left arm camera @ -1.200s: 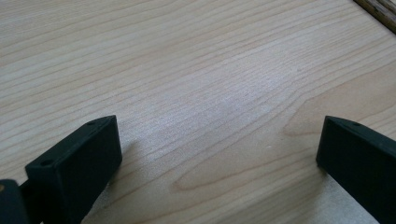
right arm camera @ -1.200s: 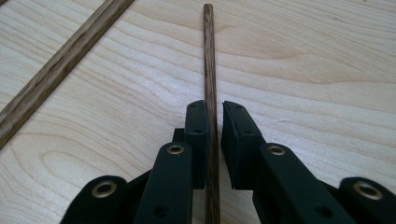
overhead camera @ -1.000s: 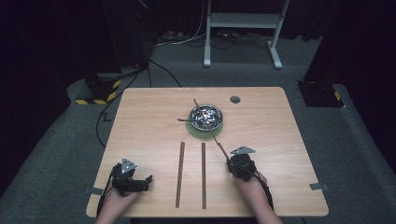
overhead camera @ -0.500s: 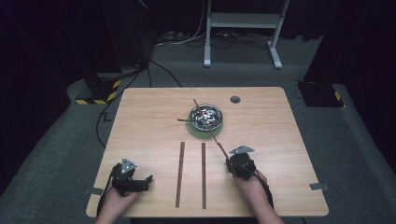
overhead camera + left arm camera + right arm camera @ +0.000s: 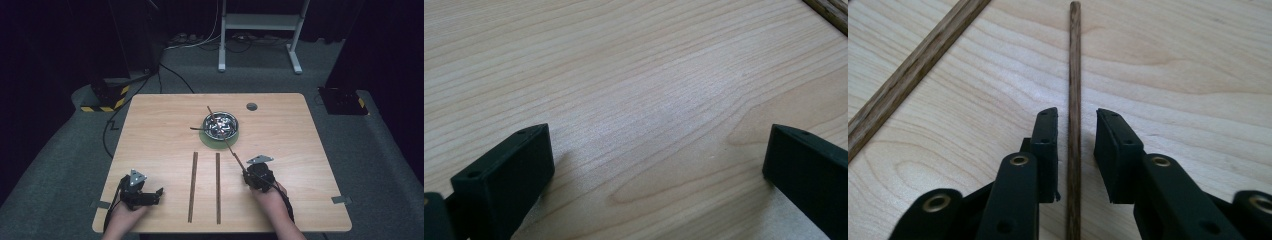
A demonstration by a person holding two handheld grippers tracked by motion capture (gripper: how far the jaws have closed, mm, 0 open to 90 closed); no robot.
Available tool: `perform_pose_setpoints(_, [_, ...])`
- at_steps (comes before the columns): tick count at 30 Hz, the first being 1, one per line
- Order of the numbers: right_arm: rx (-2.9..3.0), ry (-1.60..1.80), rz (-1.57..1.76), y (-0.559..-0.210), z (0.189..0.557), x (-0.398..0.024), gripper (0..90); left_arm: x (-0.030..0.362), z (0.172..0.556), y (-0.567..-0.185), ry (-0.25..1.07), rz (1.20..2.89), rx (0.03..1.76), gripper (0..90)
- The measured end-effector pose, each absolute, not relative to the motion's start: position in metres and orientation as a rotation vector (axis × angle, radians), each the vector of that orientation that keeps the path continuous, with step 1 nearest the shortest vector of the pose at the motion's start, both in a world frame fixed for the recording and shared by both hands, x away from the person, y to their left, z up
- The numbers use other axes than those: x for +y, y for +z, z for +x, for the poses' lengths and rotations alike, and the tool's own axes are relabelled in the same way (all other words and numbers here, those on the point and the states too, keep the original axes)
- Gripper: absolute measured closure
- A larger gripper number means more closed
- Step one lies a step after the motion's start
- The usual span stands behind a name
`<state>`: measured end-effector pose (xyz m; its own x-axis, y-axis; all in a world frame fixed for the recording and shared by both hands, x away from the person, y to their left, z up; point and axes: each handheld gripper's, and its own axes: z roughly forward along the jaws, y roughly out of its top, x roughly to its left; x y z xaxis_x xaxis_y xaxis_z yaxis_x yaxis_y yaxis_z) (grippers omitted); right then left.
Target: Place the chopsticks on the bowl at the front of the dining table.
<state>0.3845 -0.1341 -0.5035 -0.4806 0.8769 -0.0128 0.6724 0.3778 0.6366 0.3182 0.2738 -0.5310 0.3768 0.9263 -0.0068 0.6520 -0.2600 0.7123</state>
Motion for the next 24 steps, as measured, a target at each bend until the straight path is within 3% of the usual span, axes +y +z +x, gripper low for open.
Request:
perform_pose_setpoints(20, [2.294,0.820,1.341,-0.510,0.374,-0.138,71.0,0.274,0.318,-0.531,0.559,2.008,1.354,0.1])
perform_pose_setpoints(24, [2.307,0.819,1.317,-0.510,0.373,-0.136,74.8,0.274,0.318,-0.531,0.558,2.008,1.355,0.2])
